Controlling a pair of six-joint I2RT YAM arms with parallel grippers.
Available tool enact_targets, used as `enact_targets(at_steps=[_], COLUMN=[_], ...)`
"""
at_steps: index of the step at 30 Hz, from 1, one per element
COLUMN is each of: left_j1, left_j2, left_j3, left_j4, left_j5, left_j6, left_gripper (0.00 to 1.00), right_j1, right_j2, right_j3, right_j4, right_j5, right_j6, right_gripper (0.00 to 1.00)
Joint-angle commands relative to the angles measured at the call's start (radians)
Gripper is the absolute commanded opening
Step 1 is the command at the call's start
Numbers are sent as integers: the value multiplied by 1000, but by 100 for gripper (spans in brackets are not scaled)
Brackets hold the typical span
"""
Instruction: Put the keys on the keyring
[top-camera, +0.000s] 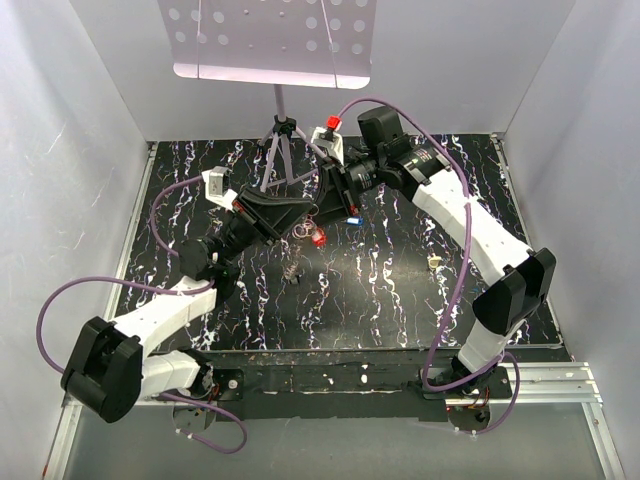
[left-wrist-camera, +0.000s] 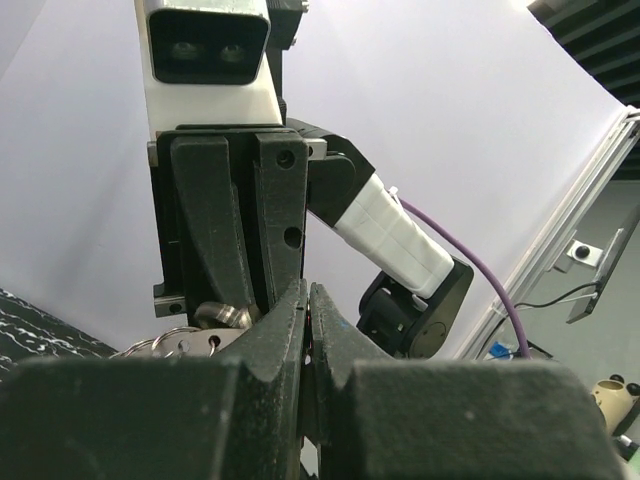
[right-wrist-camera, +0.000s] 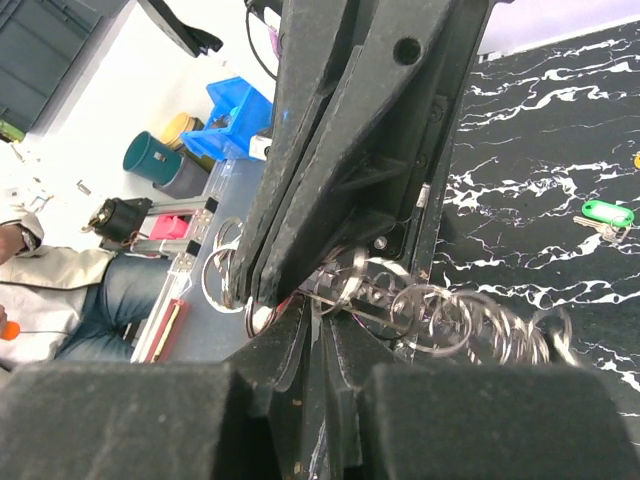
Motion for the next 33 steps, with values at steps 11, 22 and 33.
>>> enact_targets(at_steps=[11, 22, 33], left_j1=[-13, -11, -11], left_j2=[-43, -68, -43], left_j3=[6, 18, 14], left_j4=[202, 132, 116], left_j5=[38, 153, 161], left_j6=[15, 63, 64], left_gripper=[0, 0, 0], right_j1=[-53, -76, -19], right_j2=[-168, -242, -171], right_j3=[-61, -39, 60], right_j4=[-94, -283, -193], right_j5=[71, 161, 218], right_j6=[-157, -375, -248], right_gripper=[36, 48, 50])
